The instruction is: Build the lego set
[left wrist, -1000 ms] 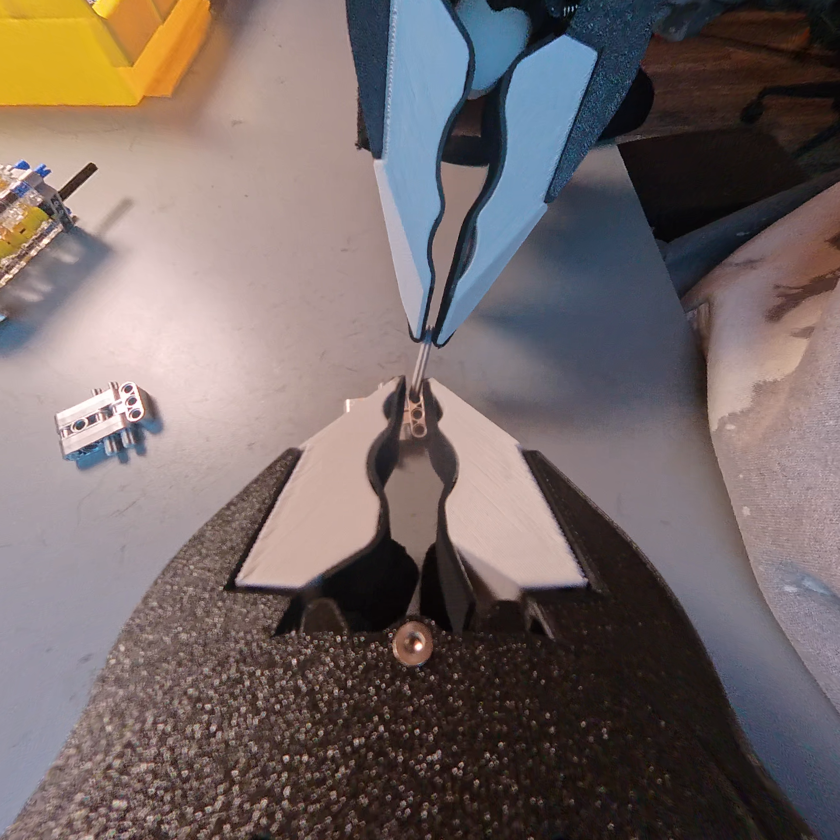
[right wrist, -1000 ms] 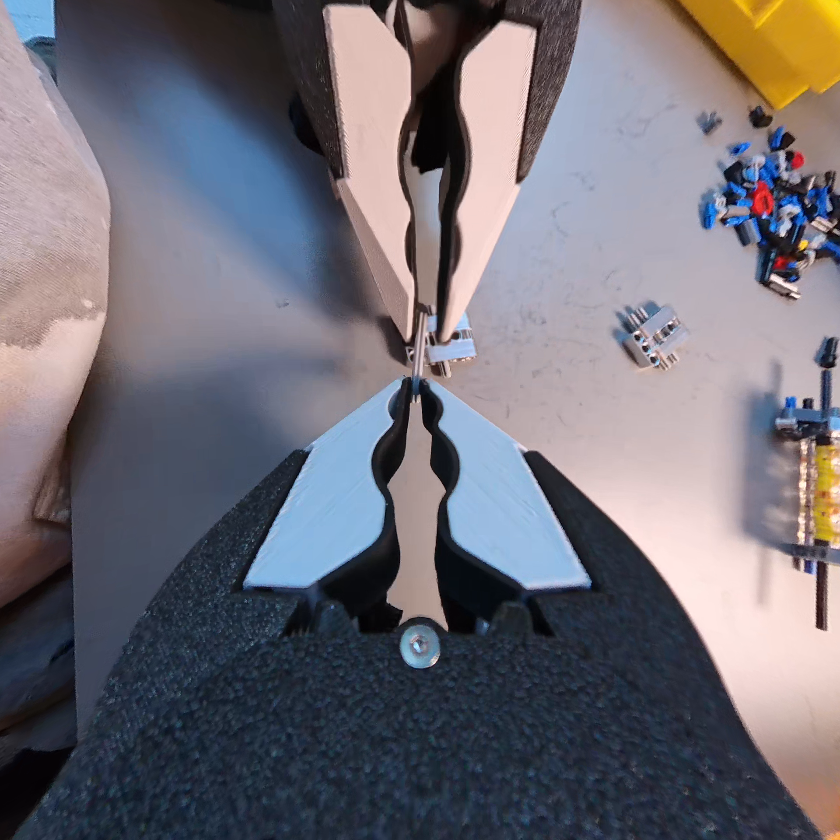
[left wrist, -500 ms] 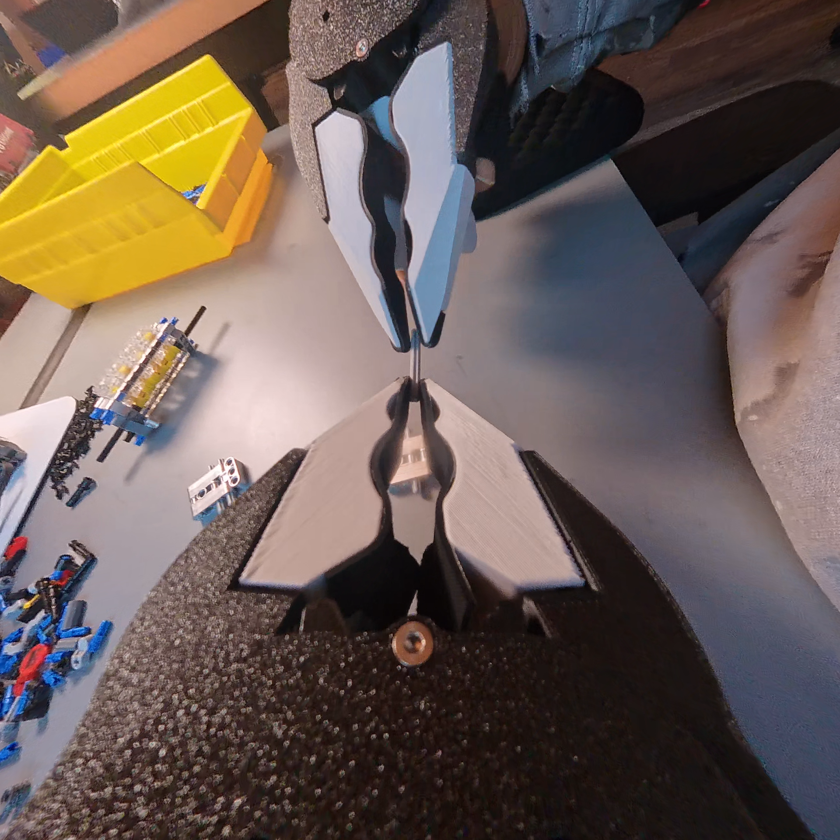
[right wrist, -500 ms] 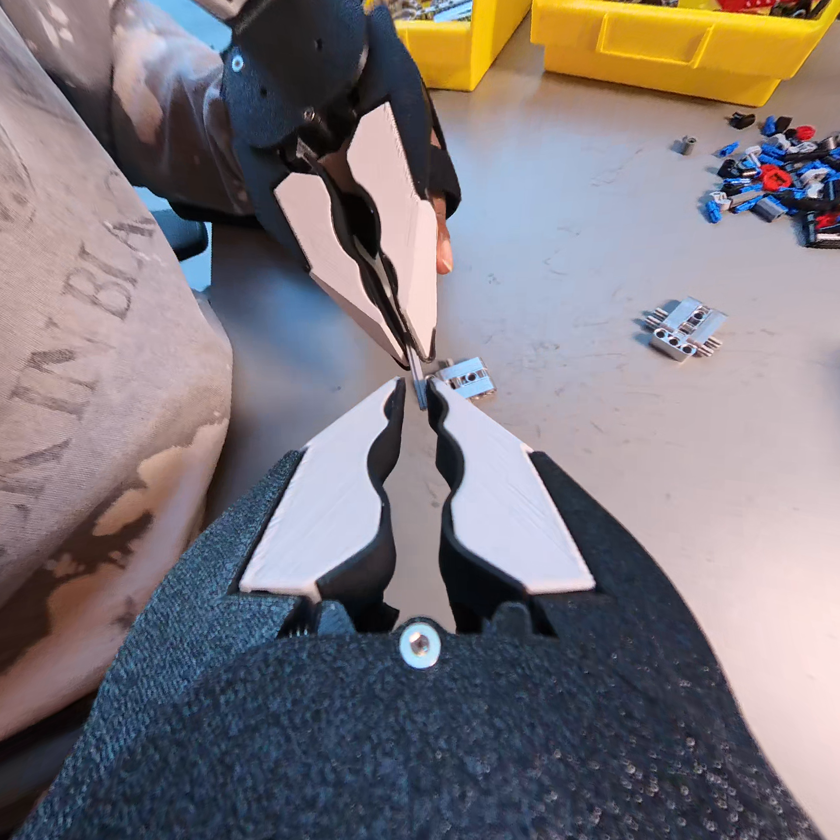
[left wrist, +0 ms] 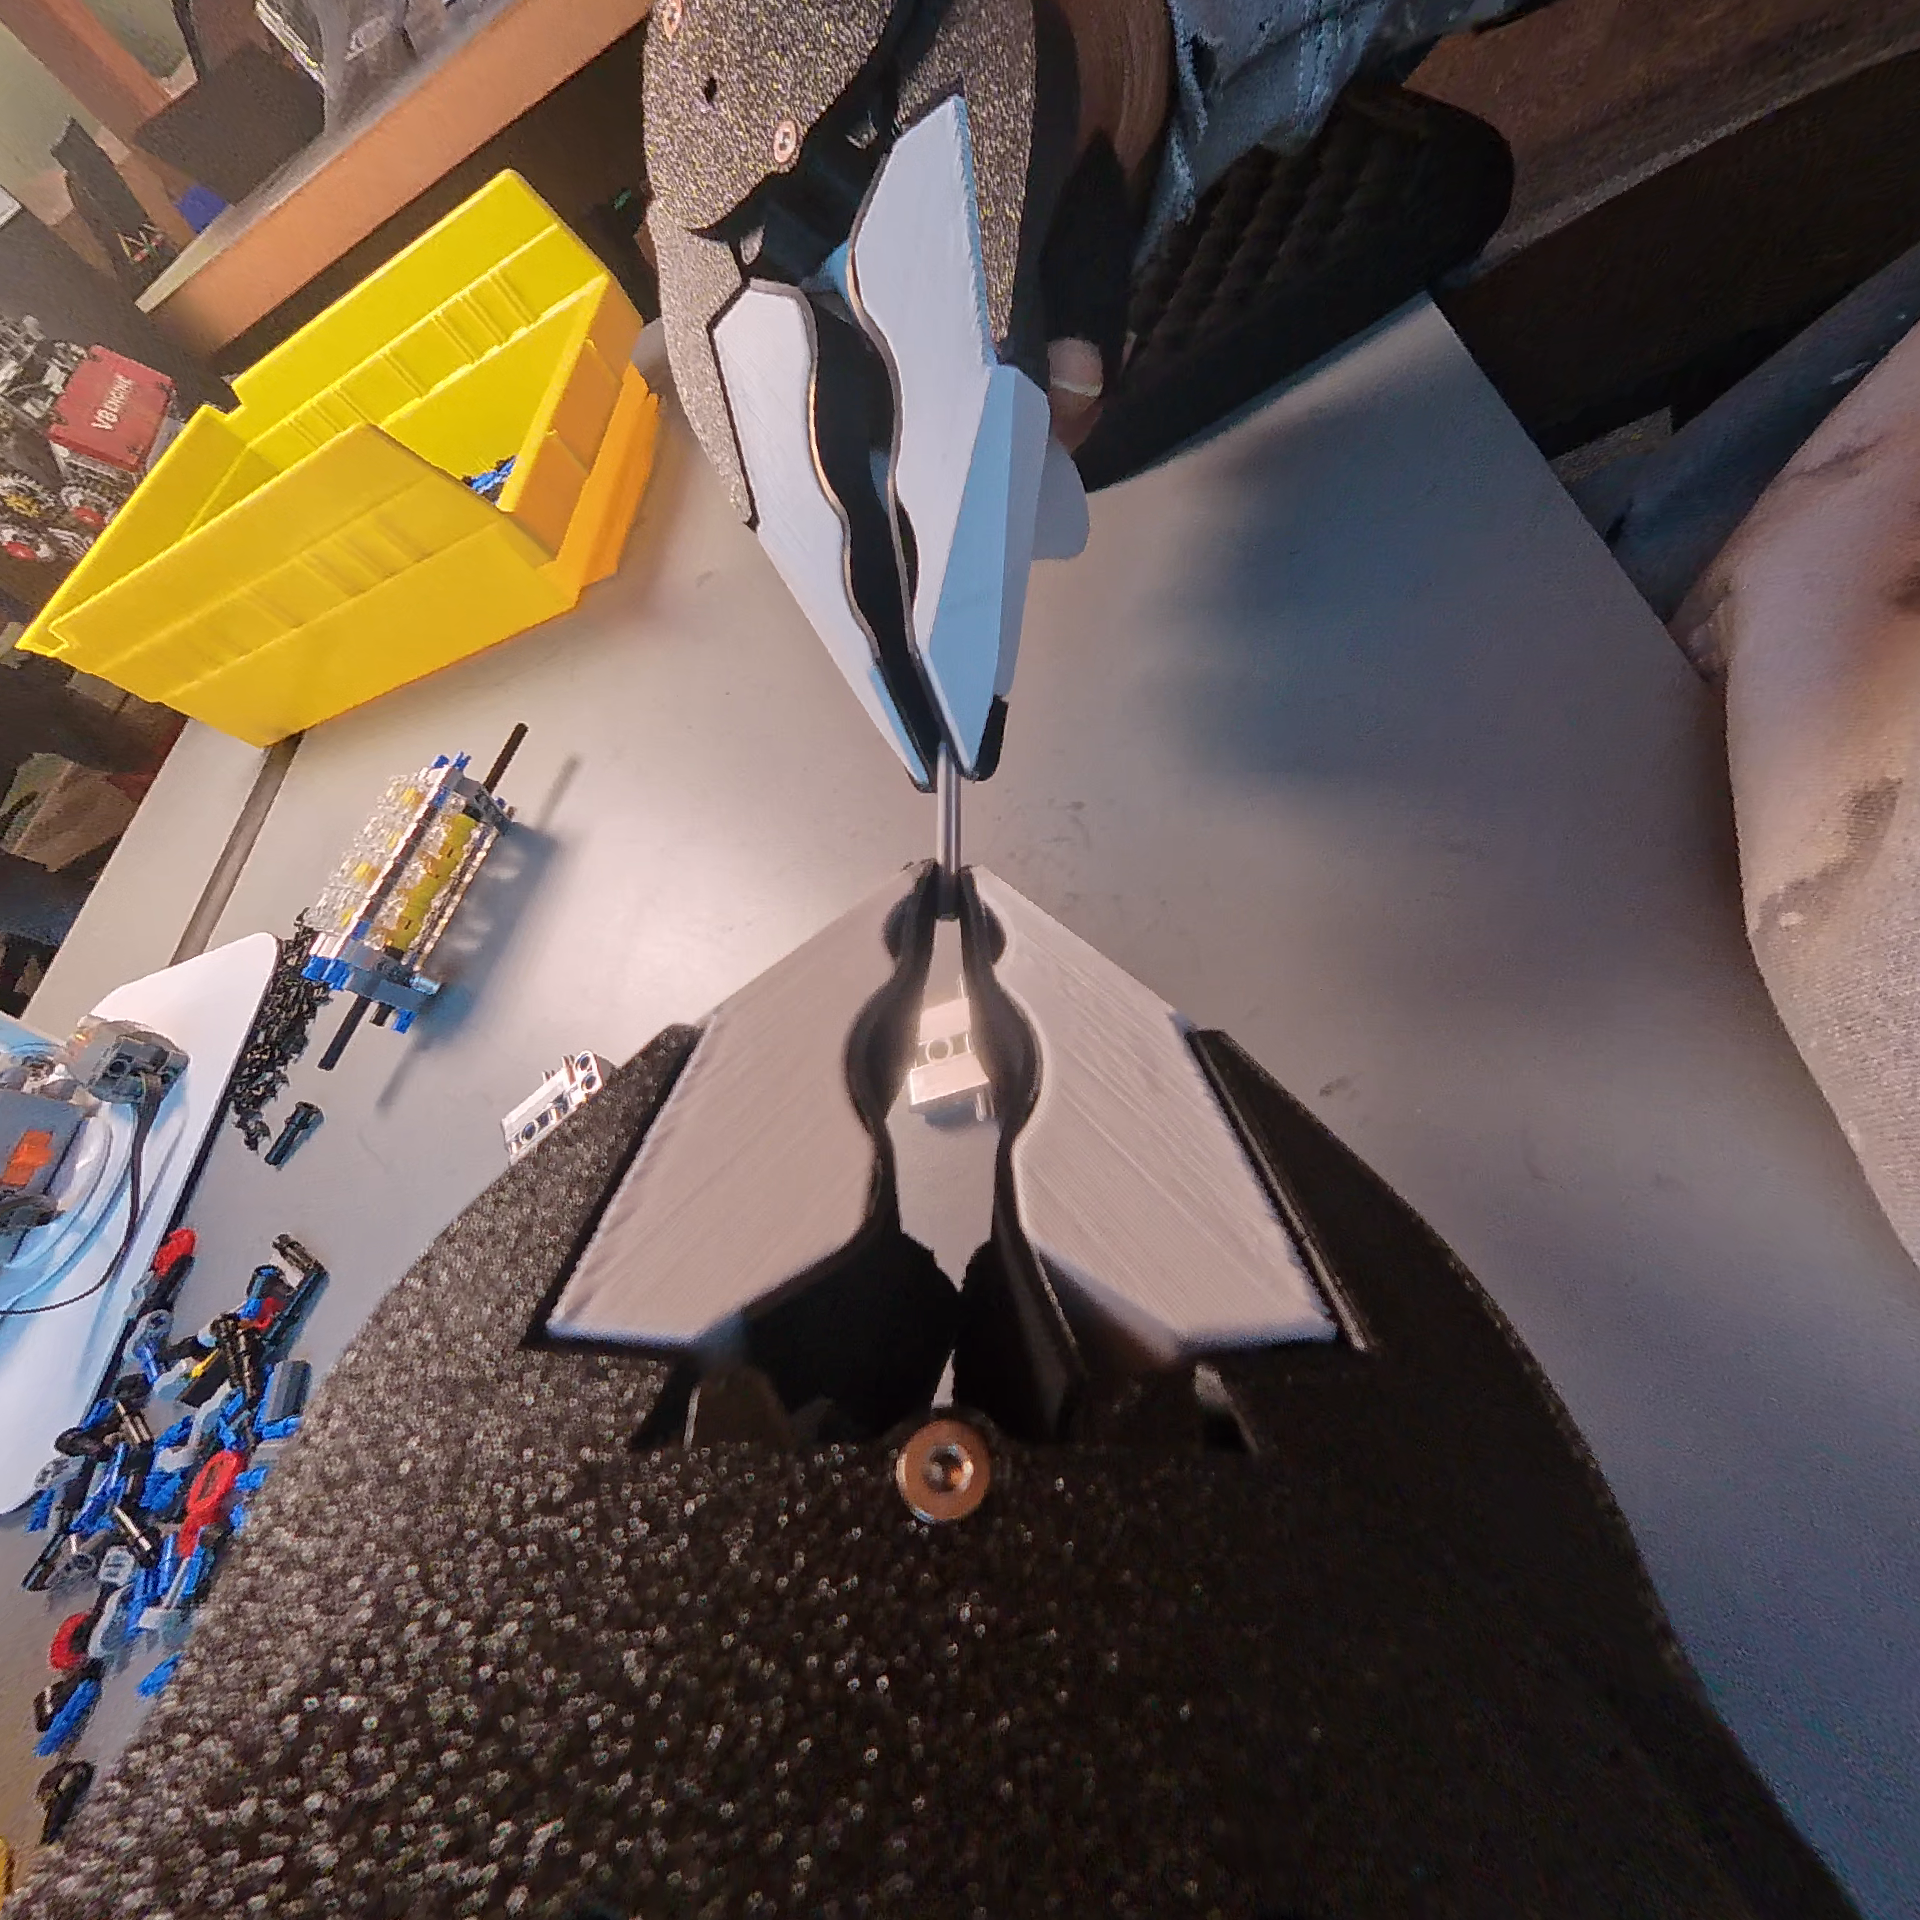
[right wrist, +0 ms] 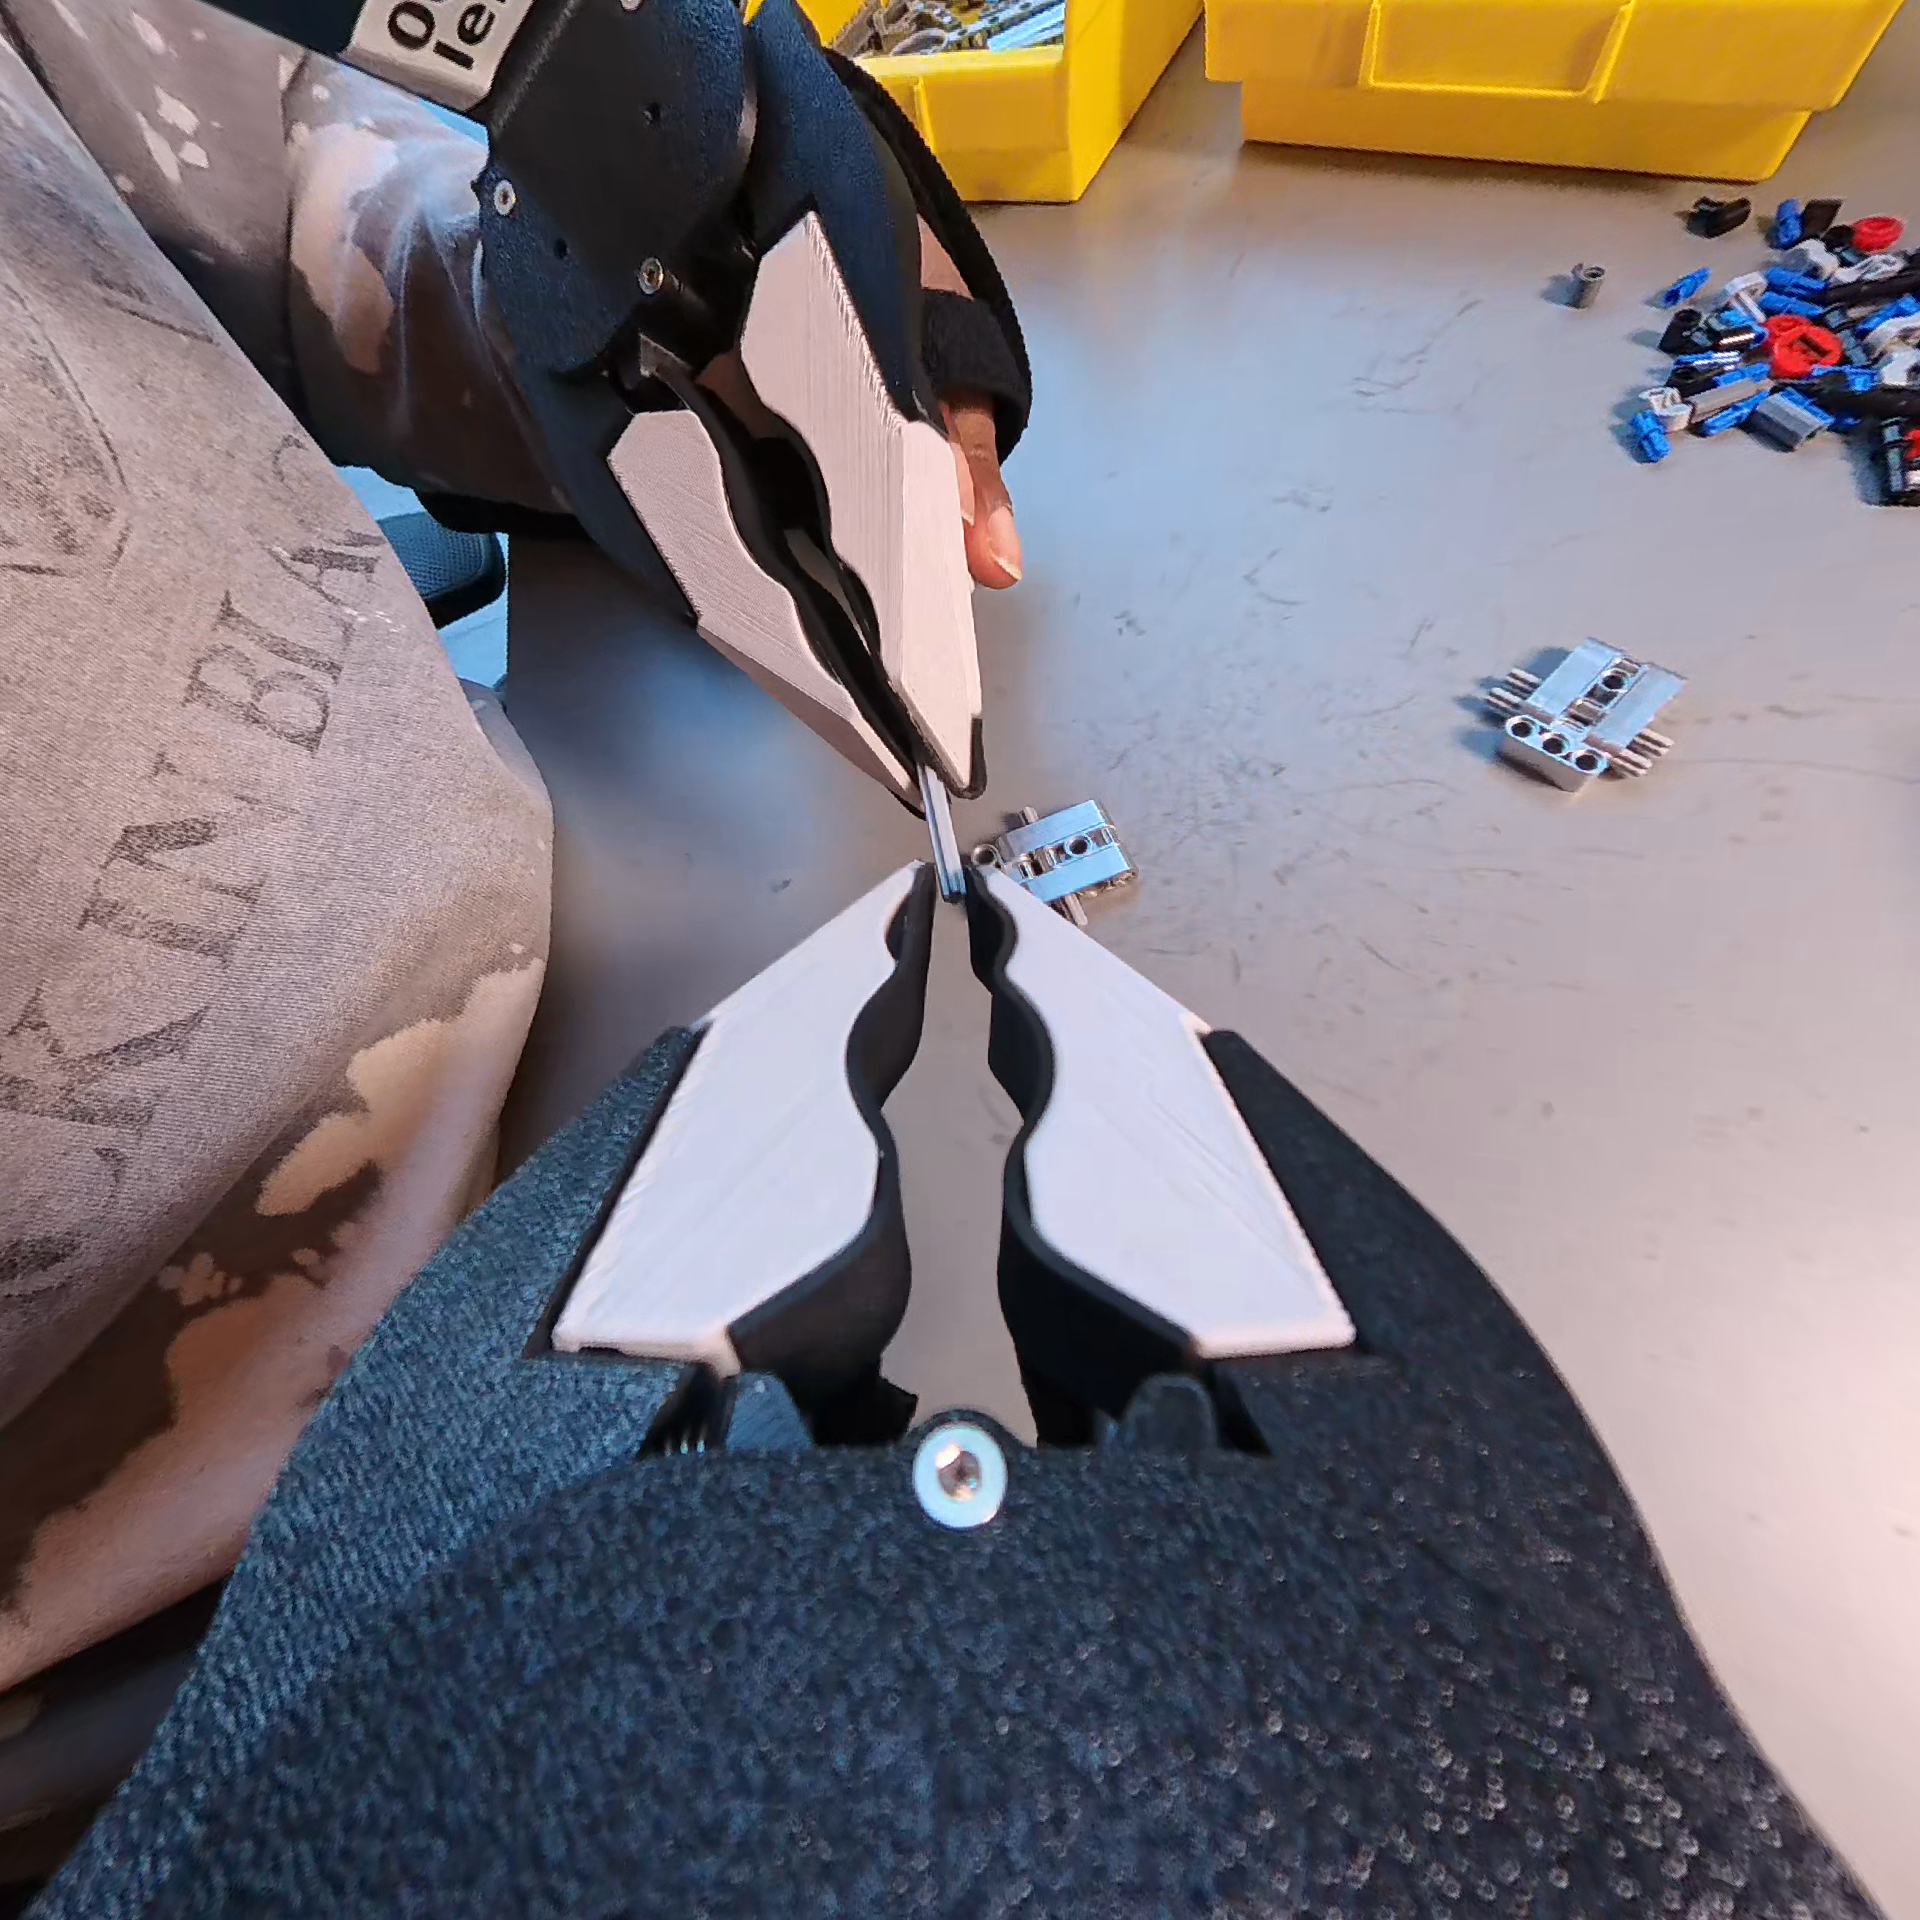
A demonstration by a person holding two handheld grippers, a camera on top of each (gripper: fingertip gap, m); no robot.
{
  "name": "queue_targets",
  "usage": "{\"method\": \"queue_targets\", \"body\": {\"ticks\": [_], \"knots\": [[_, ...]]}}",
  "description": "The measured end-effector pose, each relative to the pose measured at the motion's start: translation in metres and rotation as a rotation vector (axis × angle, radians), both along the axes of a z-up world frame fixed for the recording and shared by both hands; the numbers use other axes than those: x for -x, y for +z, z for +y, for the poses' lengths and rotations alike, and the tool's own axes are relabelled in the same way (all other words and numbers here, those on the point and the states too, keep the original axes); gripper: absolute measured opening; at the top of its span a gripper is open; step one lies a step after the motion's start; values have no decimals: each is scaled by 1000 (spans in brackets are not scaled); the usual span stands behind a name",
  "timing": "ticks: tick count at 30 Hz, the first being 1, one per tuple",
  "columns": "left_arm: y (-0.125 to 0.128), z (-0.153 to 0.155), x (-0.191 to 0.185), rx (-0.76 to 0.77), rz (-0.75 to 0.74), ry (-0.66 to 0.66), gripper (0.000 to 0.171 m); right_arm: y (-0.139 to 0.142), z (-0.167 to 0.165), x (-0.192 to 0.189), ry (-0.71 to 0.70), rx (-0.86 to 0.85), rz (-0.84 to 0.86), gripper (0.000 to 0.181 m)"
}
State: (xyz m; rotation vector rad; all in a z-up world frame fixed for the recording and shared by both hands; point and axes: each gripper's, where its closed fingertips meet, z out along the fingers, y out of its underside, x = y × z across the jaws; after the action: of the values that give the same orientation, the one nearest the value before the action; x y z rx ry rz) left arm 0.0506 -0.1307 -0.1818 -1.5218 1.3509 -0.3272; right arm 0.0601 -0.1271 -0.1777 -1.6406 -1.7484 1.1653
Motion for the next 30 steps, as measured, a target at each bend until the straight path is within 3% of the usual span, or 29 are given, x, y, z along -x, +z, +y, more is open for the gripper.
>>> {"method": "queue_targets", "body": {"ticks": [12, 22, 26, 30], "knots": [[-19, 2, 1, 48, 73, 14, 3, -21, 0, -2, 24, -127, -158, 3], [-31, 1, 2, 192, 40, 13, 3, -31, 1, -4, 53, -197, -200, 2], [-28, 4, 9, 254, -3, 27, 19, -39, 6, -10, 75, -224, -236, 2], [-38, 12, 22, 424, -35, 87, 46, -46, 13, -14, 103, -264, -277, 2]]}}
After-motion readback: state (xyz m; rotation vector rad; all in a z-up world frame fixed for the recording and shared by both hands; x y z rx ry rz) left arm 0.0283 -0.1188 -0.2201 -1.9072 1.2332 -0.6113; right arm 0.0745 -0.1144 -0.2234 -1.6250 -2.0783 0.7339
